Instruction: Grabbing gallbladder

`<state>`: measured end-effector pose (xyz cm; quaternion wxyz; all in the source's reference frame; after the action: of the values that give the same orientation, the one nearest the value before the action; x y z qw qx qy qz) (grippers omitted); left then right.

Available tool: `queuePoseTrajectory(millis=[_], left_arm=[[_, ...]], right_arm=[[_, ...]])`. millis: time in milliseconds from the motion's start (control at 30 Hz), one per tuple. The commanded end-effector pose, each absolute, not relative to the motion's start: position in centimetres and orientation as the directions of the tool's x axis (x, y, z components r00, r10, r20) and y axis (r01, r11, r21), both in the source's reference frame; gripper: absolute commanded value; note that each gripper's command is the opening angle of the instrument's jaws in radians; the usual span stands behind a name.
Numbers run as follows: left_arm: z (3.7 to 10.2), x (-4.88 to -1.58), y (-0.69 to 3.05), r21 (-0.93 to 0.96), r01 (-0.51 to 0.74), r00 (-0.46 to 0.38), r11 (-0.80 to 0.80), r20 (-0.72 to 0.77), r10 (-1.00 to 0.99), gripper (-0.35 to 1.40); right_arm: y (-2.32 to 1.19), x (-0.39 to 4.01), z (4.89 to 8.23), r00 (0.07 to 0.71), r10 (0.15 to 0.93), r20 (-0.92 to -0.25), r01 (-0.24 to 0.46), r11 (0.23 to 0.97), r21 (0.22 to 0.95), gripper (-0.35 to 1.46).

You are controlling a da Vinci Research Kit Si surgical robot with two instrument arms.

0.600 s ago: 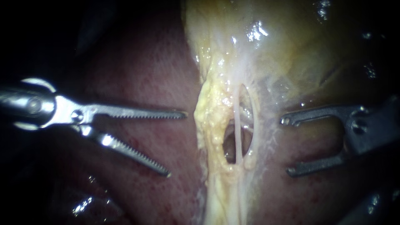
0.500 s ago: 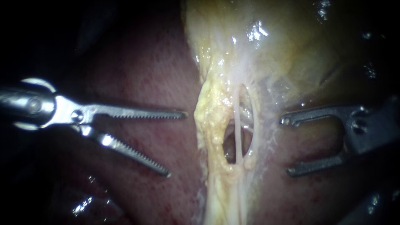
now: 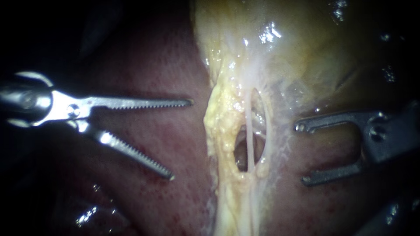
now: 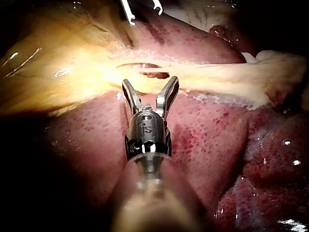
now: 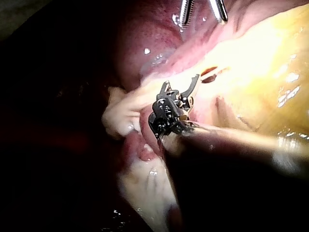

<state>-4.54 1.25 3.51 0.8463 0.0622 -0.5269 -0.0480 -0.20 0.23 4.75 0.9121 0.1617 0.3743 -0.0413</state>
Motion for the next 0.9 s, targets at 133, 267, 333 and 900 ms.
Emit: queuePoseTrajectory(millis=[133, 267, 333, 900], left_arm=[[3.51, -4.56, 1.27, 0.209, 0.099, 0.413, 0.973, 0.881, -0.231, 0.82], [3.58, -4.57, 1.25, 0.256, 0.158, 0.402, 0.954, 0.866, -0.299, 0.84], [3.63, -4.54, 1.24, 0.297, 0.180, 0.391, 0.938, 0.853, -0.346, 0.84], [3.63, -4.82, 1.38, 0.468, 0.311, 0.333, 0.827, 0.761, -0.557, 0.71]], right_arm=[[0.23, -0.20, 4.76, 0.716, 0.045, -0.696, 0.196, 0.944, 0.264, 0.52], [0.21, -0.20, 4.79, 0.716, 0.044, -0.697, 0.197, 0.945, 0.262, 0.52], [0.20, -0.20, 4.80, 0.716, 0.043, -0.697, 0.197, 0.945, 0.261, 0.52], [0.19, -0.24, 4.81, 0.715, 0.041, -0.698, 0.199, 0.945, 0.260, 0.52]])
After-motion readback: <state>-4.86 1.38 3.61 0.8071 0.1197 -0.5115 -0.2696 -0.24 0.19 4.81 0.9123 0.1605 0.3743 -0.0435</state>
